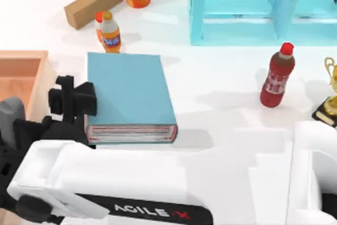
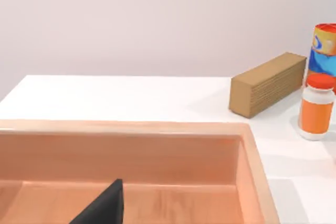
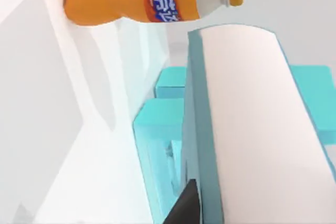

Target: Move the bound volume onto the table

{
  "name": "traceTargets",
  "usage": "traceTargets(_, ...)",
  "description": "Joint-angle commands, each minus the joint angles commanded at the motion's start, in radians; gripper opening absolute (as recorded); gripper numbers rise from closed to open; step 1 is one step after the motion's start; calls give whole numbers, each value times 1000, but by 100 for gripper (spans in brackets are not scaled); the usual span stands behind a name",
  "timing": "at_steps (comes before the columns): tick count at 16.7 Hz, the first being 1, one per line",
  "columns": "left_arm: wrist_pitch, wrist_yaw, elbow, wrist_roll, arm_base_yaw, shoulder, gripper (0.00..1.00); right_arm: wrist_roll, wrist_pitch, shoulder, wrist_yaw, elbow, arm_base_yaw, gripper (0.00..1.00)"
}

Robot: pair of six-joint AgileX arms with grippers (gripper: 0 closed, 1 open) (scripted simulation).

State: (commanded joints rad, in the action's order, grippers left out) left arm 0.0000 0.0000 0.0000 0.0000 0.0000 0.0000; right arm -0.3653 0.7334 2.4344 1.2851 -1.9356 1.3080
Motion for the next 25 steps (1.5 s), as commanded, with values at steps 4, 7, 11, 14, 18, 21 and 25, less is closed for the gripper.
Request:
traceTargets(4, 0, 0, 0, 0, 0, 0, 100, -3, 2, 4, 5, -2, 4, 0)
traceTargets(7, 0, 0, 0, 0, 0, 0, 100, 10, 10, -28, 2, -41, -9, 0)
traceTargets(11, 0, 0, 0, 0, 0, 0, 100, 29, 48, 16, 8, -30, 14, 0)
traceTargets(14, 0, 0, 0, 0, 0, 0, 100, 33, 56, -28, 7, -60, -8, 0)
traceTargets(18, 0, 0, 0, 0, 0, 0, 100, 35, 4, -12, 7, -25, -8, 0)
traceTargets(21, 0, 0, 0, 0, 0, 0, 100, 35, -38, 3, 7, 5, -7, 0)
traceTargets(25, 0, 0, 0, 0, 0, 0, 100, 35, -39, 3, 7, 5, -7, 8)
